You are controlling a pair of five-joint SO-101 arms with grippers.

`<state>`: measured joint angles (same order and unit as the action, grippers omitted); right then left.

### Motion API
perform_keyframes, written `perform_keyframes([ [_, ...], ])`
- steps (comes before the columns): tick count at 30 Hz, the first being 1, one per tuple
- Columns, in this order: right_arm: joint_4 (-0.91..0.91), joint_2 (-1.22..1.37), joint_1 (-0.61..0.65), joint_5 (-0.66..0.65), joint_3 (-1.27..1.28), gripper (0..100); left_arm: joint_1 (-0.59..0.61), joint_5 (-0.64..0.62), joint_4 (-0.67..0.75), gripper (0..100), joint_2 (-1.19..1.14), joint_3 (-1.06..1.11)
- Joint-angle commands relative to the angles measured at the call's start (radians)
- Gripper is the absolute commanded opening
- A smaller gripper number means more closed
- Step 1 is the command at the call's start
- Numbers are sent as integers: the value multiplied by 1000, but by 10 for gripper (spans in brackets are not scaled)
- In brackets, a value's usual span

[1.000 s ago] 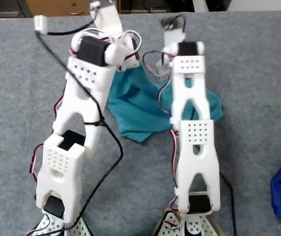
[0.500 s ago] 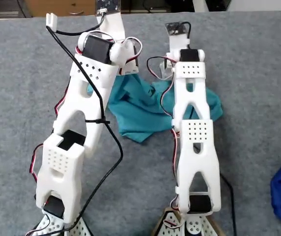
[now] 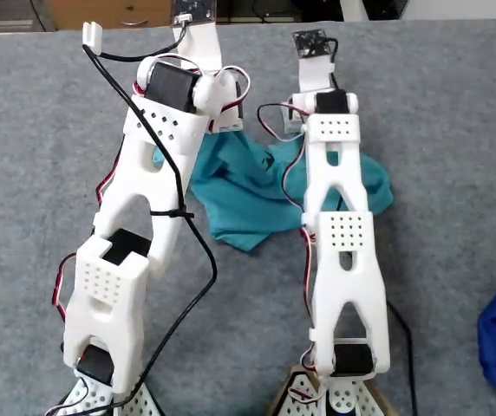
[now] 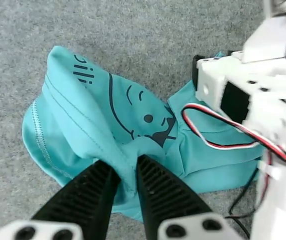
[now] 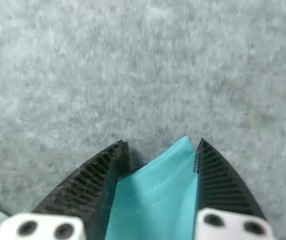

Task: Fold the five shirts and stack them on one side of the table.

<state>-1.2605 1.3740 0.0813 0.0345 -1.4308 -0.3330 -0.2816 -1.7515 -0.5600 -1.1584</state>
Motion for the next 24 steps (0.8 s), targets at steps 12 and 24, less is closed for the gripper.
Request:
perform_keyframes([
  [12, 25, -7, -15, -21, -5, 2, 25, 6, -9, 20, 61, -3],
  [24, -83, -133, -53, -15, -216, 17, 120, 6, -8, 20, 128, -52],
])
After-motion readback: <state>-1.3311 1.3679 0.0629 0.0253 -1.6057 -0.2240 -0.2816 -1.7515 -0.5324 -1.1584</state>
